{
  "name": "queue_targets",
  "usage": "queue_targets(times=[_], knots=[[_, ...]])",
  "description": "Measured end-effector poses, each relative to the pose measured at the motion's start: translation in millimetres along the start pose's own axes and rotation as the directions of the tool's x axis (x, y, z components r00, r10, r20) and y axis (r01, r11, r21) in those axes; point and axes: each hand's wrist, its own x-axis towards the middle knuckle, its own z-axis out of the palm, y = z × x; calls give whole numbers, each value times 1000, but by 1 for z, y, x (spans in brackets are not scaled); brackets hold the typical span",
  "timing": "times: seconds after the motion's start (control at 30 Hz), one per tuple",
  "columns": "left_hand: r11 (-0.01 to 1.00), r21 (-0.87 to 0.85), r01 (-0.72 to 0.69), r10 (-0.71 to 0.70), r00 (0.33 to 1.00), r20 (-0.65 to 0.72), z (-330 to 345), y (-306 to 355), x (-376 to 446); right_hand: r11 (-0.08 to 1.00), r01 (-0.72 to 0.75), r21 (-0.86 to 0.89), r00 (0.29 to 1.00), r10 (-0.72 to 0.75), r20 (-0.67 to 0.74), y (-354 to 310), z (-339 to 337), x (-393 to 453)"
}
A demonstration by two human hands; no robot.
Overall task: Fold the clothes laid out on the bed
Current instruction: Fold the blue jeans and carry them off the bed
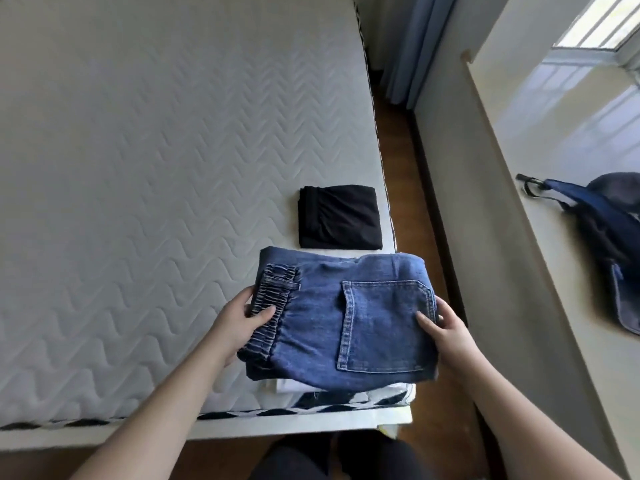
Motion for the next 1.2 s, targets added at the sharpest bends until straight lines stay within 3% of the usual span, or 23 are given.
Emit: queue_targets(times=[0.17,0.33,0.57,0.73,0.8,0.9,1.07,1.2], knots=[[998,53,22,-17,995,-99,14,-23,73,1000,-31,2,1000,31,2,24,12,94],[998,-5,67,-67,980,-189,43,-74,127,997,-11,-71,1000,9,-20,66,18,178],[989,67,128,-108,964,-243,62,-121,181,978,-77,-193,990,53,-127,126,27,221],[894,271,356,-288,922,-260,62,-145,205,912,-155,-380,983,103,-153,147,29,238],[875,291,387,-324,915,-241,60,-147,213,869,-166,-467,982,105,-155,146,29,247],[887,313,340,-258,926,-275,53,-141,222,851,-152,-502,985,88,-148,138,25,256],[910,381,163,-28,942,-336,43,-117,249,913,-29,-406,984,-46,-175,110,17,285],[922,382,68,54,953,-299,61,-77,308,928,-1,-373,975,-82,-206,79,25,326]])
